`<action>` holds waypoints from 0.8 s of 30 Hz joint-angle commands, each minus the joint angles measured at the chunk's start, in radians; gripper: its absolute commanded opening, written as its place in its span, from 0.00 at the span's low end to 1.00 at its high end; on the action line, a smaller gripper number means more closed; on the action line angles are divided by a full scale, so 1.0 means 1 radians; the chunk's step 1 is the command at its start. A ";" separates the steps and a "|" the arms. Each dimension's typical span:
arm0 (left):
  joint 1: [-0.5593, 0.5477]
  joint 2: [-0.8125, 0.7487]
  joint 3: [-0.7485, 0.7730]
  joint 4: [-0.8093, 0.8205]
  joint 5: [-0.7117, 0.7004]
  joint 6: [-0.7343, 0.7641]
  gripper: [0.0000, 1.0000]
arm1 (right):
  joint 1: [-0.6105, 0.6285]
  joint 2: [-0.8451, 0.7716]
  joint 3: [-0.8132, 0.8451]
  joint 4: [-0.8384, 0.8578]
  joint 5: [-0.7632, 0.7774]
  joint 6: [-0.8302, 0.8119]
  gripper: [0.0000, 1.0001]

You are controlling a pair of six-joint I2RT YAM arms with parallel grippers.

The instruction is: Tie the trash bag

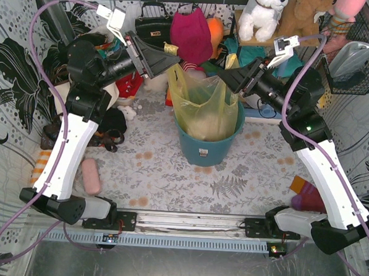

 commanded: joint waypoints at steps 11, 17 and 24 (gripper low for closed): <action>0.006 0.027 0.029 -0.014 0.070 0.067 0.61 | 0.000 0.032 0.048 0.105 0.009 0.031 0.39; 0.005 -0.002 -0.170 0.372 0.224 -0.162 0.69 | 0.001 -0.010 -0.022 0.127 -0.007 0.035 0.41; -0.011 0.086 -0.121 0.593 0.240 -0.314 0.69 | 0.001 0.028 -0.006 0.231 -0.072 0.057 0.40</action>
